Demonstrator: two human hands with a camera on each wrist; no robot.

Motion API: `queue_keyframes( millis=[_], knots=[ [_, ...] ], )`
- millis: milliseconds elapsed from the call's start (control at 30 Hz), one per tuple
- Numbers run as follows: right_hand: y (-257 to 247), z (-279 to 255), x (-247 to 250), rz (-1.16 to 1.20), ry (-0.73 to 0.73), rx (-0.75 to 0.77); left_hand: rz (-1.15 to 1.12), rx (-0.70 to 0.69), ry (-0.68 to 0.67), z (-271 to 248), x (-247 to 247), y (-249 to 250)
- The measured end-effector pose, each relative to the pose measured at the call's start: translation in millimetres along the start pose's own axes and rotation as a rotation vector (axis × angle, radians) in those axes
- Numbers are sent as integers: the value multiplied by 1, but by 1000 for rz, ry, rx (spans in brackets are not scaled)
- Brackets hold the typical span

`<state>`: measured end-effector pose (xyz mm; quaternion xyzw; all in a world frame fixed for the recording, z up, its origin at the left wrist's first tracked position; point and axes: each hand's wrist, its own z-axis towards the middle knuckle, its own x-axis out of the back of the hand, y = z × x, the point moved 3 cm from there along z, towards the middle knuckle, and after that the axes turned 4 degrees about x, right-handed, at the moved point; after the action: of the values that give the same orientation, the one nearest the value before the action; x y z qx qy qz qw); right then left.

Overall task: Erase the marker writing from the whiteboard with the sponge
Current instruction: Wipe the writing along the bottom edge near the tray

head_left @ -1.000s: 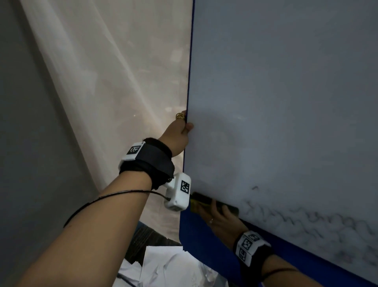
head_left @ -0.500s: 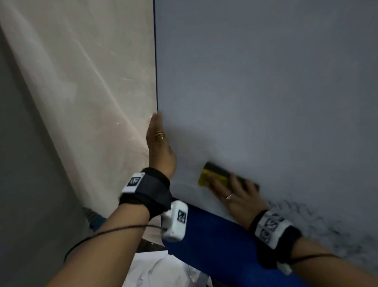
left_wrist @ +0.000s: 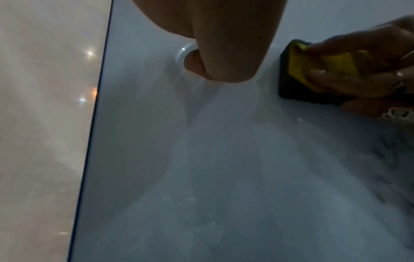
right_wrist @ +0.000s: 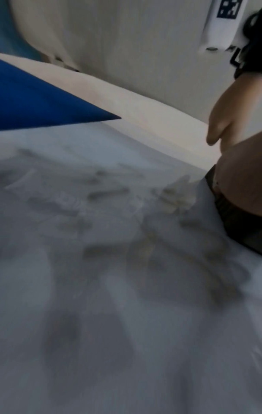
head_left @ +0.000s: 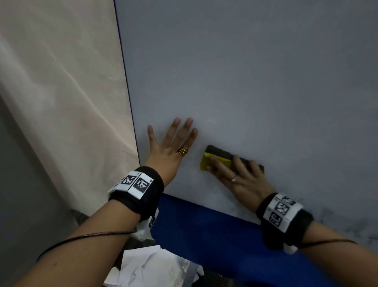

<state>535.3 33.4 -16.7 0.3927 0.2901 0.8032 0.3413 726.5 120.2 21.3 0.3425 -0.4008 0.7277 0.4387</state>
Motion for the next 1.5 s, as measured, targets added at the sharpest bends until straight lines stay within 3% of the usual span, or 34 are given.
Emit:
queue_keyframes(
  millis=[67, 167, 333, 433, 533, 700, 800, 900, 967, 1100, 1167, 1400, 1500],
  knots=[
    [10, -6, 4, -22, 5, -54, -23, 24, -39, 1, -3, 2],
    [-16, -17, -9, -39, 3, -91, -4, 47, 80, 1, -10, 3],
    [-82, -72, -49, 74, -224, 263, 15, 45, 122, 3, -12, 8],
    [-86, -82, -50, 98, -336, 309, -34, 50, 89, 5, -10, 9],
    [-75, -81, -43, 76, -303, 350, -49, 67, 39, 5, -7, 10],
    [7, -44, 0, -2, 22, -13, -36, 40, -34, 5, 0, 6],
    [23, -32, 8, -44, 41, -51, -31, 43, -69, 4, 4, 4],
    [3, -29, -1, -7, 37, -108, -26, 61, -99, 3, 6, 8],
    [-29, -30, -16, 39, -20, -82, -47, 64, -109, 3, 7, 10],
    [-101, -45, -46, 141, -405, 145, -48, 81, -142, 1, 12, 11],
    [-114, -56, -47, 181, -516, 202, -42, 87, -159, 0, 17, 10],
    [-75, -114, -22, 91, -483, 205, -41, 97, -205, -3, 28, 15],
    [-55, -130, 1, 85, -577, 181, -38, 133, -295, -10, 32, 29]
  ],
)
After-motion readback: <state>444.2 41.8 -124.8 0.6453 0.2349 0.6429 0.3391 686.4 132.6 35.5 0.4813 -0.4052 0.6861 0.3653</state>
